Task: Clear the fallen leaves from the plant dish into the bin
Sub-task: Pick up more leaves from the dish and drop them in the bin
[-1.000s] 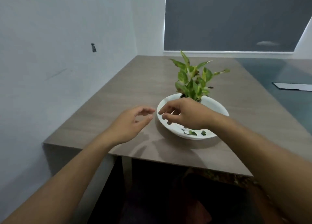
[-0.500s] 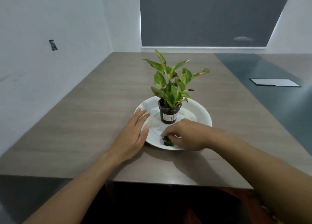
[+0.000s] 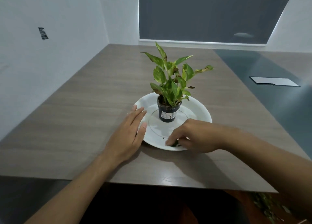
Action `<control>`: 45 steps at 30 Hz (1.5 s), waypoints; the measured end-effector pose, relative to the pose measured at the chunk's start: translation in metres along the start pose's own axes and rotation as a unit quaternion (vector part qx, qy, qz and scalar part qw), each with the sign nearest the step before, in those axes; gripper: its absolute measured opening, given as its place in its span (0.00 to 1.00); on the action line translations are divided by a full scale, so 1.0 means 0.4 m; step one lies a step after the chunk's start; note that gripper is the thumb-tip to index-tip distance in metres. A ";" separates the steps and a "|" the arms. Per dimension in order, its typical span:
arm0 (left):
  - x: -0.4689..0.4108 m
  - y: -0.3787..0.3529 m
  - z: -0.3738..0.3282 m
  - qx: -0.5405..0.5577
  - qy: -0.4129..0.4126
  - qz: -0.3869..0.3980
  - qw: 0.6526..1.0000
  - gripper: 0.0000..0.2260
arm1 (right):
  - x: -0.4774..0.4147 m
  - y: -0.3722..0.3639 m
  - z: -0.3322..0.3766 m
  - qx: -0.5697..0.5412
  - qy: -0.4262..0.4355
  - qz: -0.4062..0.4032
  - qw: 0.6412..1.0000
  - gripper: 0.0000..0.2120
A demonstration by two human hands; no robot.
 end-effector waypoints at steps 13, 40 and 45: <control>-0.025 -0.007 -0.095 -0.126 -0.062 0.047 0.989 0.12 | -0.003 0.025 -0.062 -0.094 -0.113 0.030 0.989 0.16; -0.035 0.056 -0.080 -0.078 -0.053 -0.019 0.995 0.13 | 0.037 0.018 -0.106 -0.030 -0.118 -0.017 0.992 0.18; -0.049 0.034 -0.130 -0.104 -0.047 0.140 0.984 0.16 | 0.004 -0.001 -0.073 -0.105 -0.080 -0.013 0.991 0.19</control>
Point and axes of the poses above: each hand's wrist, its own x-axis away from the middle knuckle, its own y-axis out of the back of the hand, z = x × y, the point moved 2 cm from there along -x, towards the middle knuckle, and after that the axes turned 2 degrees about y, right-handed, at the moved point
